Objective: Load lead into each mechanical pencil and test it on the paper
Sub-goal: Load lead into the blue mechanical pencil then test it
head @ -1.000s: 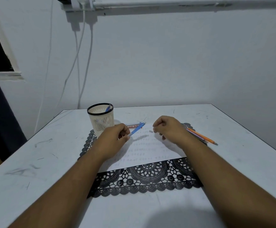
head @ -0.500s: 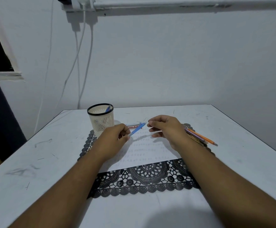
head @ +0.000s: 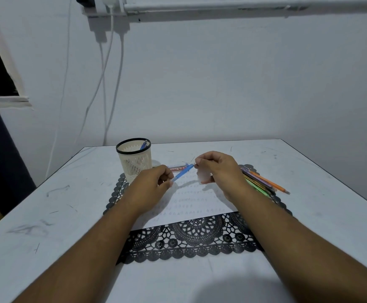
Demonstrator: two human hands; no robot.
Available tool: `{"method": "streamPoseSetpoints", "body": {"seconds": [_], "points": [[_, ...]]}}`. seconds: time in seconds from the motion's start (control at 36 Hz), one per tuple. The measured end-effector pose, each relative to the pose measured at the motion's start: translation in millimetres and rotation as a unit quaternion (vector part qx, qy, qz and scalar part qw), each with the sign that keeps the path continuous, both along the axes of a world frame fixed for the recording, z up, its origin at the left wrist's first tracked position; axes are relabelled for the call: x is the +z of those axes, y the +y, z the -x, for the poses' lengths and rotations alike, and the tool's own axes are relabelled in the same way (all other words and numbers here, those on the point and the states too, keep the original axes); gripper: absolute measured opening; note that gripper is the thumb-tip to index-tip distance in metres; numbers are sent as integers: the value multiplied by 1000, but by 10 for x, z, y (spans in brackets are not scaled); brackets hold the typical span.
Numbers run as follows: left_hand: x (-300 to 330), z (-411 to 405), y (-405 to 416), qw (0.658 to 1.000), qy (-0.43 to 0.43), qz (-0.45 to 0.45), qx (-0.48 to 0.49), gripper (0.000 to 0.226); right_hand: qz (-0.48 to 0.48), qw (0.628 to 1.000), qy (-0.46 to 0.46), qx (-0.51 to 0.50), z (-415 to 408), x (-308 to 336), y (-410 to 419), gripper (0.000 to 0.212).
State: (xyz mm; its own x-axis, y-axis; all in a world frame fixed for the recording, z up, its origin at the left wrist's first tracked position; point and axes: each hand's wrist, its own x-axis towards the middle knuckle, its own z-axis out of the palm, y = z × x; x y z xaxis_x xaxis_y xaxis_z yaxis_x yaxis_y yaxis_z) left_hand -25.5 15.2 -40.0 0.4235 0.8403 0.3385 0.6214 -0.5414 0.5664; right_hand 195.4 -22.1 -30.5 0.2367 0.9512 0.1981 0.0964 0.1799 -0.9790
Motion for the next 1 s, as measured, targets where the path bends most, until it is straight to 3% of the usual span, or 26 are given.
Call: {"method": "streamPoseSetpoints", "body": {"seconds": [0.44,1.0], "points": [[-2,2,-10,1000,-3,-4,-5,10,-5,1000,-9,-8,17,-5,-14,8],[7,5,-17,1000,-11,-4,4,10,-49,991,-117,-29,29,-26,-35,12]]}}
